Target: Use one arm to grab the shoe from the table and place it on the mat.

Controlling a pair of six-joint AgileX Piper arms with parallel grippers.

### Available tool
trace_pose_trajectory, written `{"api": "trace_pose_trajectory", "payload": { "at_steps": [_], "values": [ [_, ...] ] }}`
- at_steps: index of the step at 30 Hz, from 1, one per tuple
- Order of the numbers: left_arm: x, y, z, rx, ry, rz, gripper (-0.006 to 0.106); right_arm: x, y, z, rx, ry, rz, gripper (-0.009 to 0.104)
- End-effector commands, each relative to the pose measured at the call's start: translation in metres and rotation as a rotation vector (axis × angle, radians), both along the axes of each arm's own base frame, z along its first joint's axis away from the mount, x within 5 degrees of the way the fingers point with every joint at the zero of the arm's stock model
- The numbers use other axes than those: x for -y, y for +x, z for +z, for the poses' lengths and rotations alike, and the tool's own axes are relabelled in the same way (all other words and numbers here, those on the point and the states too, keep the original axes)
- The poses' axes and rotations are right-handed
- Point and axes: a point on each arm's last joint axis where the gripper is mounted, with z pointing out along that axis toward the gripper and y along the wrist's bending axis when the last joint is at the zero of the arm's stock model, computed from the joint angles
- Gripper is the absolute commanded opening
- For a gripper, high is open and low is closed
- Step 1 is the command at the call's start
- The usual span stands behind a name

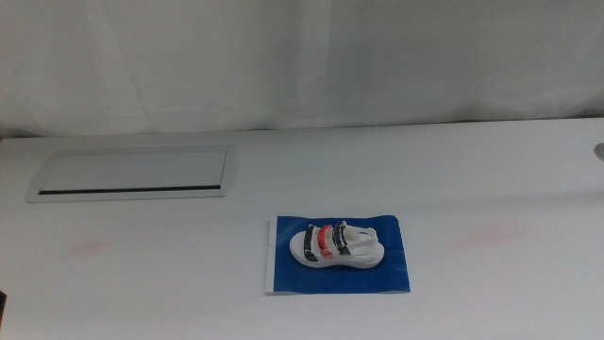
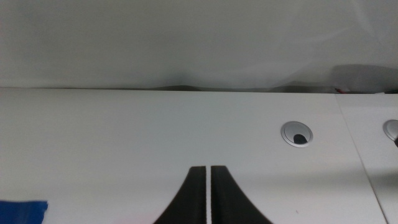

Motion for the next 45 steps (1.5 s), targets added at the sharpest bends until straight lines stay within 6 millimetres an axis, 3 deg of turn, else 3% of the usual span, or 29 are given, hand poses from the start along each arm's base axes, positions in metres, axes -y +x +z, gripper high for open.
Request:
{"api": "trace_pose_trajectory", "payload": {
  "at_steps": [1, 9, 15, 18, 30, 36, 45],
  "values": [
    [0.0, -0.002, -0.01, 0.007, 0.0, 0.002, -0.003, 0.005, -0.03, -0.011, 0.058, -0.007, 0.005, -0.002],
    [0.0, -0.002, -0.01, 0.007, 0.0, 0.002, -0.003, 0.016, -0.125, -0.053, 0.209, 0.077, 0.01, -0.002],
    [0.0, -0.002, -0.01, 0.007, 0.0, 0.002, -0.003, 0.019, -0.163, -0.09, 0.291, 0.148, 0.022, -0.002],
    [0.0, -0.002, -0.01, 0.007, 0.0, 0.002, -0.003, 0.021, -0.165, -0.109, 0.308, 0.072, 0.031, -0.002],
    [0.0, -0.002, -0.01, 0.007, 0.0, 0.002, -0.003, 0.013, -0.142, -0.19, 0.463, 0.082, 0.098, -0.002],
    [0.0, -0.002, -0.01, 0.007, 0.0, 0.002, -0.003, 0.013, -0.142, -0.188, 0.483, 0.035, 0.116, -0.002],
    [0.0, -0.002, -0.01, 0.007, 0.0, 0.002, -0.003, 0.012, -0.142, -0.188, 0.477, 0.104, 0.095, -0.002]
  ]
}}
